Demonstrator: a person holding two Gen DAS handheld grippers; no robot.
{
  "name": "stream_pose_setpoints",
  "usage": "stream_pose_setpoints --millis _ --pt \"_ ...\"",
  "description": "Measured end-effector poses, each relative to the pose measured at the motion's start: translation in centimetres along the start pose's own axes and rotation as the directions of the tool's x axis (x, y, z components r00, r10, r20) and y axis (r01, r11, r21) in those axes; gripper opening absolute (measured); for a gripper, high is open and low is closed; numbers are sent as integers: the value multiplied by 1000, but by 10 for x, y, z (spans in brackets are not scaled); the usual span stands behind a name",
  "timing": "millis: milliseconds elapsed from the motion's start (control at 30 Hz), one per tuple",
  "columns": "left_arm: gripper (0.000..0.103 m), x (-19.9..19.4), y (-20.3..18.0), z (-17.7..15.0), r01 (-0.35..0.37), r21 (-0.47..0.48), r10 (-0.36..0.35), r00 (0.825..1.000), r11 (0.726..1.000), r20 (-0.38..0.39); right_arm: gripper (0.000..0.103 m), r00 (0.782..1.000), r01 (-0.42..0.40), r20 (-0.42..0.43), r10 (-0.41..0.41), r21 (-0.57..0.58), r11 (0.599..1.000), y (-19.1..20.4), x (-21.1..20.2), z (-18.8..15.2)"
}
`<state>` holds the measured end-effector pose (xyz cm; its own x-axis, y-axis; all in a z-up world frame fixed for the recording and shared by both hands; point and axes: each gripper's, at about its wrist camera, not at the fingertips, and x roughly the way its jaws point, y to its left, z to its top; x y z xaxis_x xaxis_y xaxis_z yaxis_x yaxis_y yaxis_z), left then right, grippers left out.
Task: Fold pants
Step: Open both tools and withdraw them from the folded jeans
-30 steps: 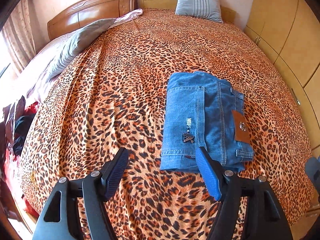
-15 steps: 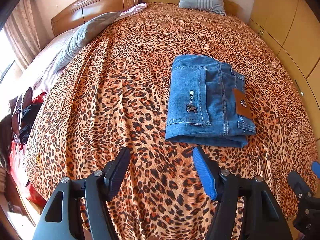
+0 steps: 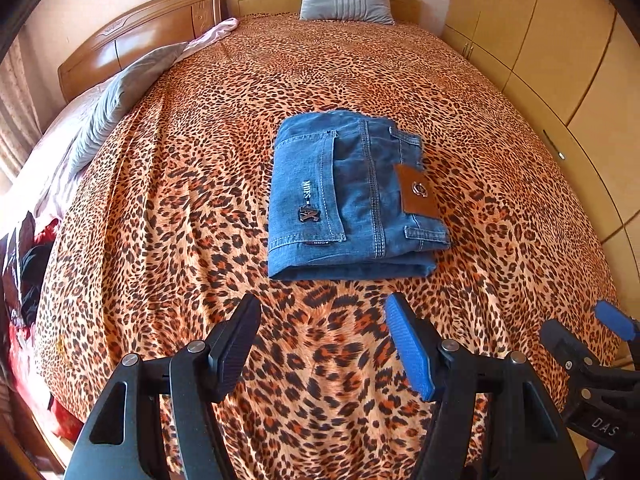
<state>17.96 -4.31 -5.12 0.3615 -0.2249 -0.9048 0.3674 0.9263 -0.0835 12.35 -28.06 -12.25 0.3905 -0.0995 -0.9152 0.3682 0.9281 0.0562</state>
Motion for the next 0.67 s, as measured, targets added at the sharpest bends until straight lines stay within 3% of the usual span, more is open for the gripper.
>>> stream_pose_setpoints --millis 200,667 --pt "64 -5 1 1 33 12 -33 999 999 1 103 1000 -1 -17 1 6 1000 -1 2 -1" --pt "66 -13 0 -3 7 32 -8 999 999 39 103 1000 -2 -8 2 1 1000 6 0 -1"
